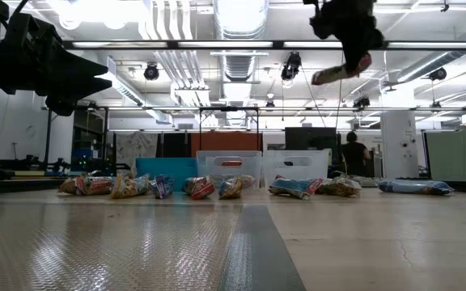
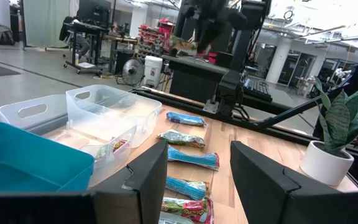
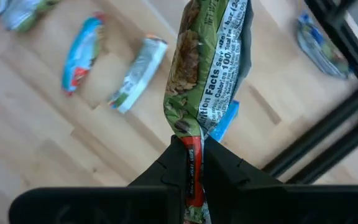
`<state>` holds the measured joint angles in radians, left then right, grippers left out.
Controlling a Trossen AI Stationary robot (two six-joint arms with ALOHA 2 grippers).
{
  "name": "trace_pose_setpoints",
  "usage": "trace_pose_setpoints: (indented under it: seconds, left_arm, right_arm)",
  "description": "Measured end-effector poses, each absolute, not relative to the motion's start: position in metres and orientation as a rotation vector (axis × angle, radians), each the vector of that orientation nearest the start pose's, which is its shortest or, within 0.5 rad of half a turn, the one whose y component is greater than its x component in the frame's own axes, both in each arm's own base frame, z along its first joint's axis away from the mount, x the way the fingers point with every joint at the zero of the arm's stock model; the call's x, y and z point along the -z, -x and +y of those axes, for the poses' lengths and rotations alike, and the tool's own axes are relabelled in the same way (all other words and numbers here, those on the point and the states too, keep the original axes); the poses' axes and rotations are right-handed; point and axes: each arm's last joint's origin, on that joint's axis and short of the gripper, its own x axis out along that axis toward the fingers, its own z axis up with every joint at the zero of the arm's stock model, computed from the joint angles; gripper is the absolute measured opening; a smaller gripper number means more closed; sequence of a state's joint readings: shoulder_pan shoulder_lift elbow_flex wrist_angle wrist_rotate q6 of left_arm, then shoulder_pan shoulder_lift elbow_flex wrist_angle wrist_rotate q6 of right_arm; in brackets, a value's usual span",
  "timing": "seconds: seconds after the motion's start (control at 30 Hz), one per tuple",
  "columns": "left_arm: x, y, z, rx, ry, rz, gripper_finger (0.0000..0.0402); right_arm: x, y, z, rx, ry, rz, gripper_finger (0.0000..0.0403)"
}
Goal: Pick and place Granola Bars by type
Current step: Put the red granola bar into the left transparent bin
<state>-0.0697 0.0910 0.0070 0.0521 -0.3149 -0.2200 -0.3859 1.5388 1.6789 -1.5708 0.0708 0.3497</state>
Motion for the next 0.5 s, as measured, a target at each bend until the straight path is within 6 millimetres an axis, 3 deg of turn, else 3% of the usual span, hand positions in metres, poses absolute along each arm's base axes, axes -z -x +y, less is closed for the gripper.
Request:
trace_pose_setpoints:
  seconds: [0.5]
  left_arm:
    - [-0.164,-0.102,0.002,-0.248,0.213,0.004,0.0159]
  right_arm:
    - [-0.387,-0.295,-0.141,0.413,-0.253,1.301,0.001]
